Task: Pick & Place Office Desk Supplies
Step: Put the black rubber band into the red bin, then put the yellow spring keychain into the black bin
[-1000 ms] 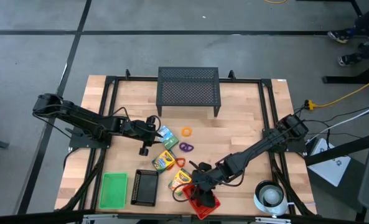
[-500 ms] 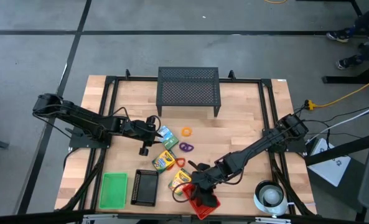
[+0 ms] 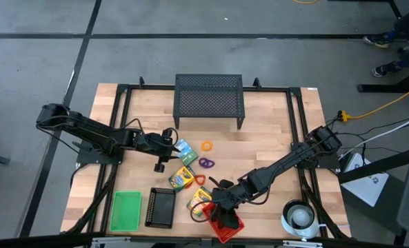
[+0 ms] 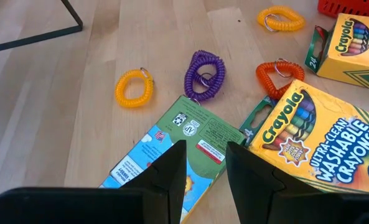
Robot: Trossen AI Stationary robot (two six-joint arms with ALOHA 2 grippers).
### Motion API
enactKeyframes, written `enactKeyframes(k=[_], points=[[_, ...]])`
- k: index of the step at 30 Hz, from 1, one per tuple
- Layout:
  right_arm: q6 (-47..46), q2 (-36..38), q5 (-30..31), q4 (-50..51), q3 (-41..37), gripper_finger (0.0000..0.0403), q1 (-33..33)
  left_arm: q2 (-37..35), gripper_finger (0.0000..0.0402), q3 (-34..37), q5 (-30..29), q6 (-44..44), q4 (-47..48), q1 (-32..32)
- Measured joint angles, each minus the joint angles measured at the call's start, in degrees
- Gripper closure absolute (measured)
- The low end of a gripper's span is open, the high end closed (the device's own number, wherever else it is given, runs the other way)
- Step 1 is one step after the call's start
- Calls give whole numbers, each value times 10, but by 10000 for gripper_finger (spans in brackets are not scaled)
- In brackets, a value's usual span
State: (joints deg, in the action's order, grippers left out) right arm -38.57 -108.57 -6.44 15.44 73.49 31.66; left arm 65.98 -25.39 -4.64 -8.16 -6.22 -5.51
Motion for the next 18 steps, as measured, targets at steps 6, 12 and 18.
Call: enactKeyframes(k=[6, 12, 18], points=[[5, 0, 0, 0, 0, 130, 0, 0, 290, 0, 0, -1, 0, 0], [38, 0, 14, 0, 0, 121, -2, 0, 290, 0, -2, -1, -52, 0], [125, 1, 37, -53, 0, 135, -15, 0, 290, -64, 64, 3, -27, 0]])
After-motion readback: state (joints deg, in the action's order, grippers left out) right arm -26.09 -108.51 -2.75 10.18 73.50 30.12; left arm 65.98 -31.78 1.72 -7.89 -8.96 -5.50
